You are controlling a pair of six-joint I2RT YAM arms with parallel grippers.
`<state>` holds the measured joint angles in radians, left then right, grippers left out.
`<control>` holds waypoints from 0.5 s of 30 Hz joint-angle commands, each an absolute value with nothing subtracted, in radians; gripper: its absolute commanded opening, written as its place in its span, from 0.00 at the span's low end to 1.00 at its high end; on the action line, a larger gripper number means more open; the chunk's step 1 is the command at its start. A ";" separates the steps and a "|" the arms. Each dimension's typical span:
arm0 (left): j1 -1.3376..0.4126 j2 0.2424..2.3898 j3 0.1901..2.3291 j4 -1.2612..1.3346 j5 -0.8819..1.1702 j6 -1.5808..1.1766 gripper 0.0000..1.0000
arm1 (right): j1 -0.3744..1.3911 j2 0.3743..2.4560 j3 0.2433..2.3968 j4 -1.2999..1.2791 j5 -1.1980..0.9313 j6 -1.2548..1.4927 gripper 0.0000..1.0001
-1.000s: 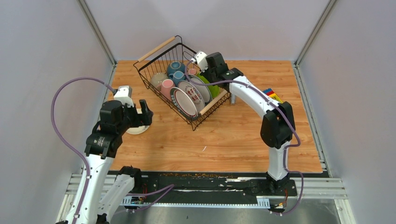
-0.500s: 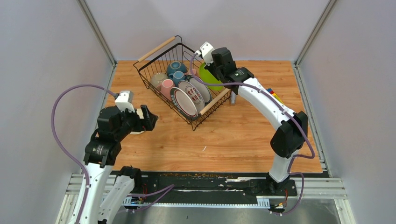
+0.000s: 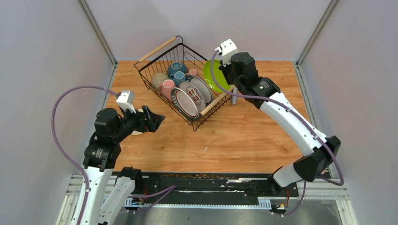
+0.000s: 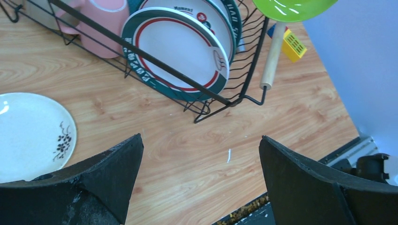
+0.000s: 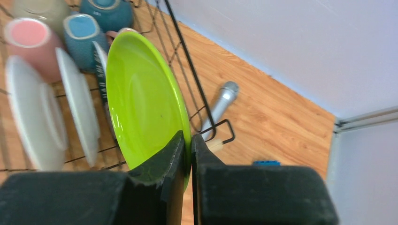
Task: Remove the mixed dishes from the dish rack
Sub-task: Pick up the plate from the dish rack.
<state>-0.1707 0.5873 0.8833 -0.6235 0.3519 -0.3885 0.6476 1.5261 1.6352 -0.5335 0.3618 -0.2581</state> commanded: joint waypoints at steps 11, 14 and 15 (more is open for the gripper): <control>-0.176 0.574 0.785 -0.415 0.587 -0.535 1.00 | 0.659 1.197 1.322 -0.332 -0.154 0.294 0.01; -0.175 0.566 0.754 -0.358 0.614 -0.570 1.00 | 0.659 1.171 1.247 -0.289 -0.211 0.379 0.01; -0.175 0.564 0.740 -0.334 0.617 -0.586 1.00 | 0.660 1.163 1.223 -0.270 -0.229 0.404 0.01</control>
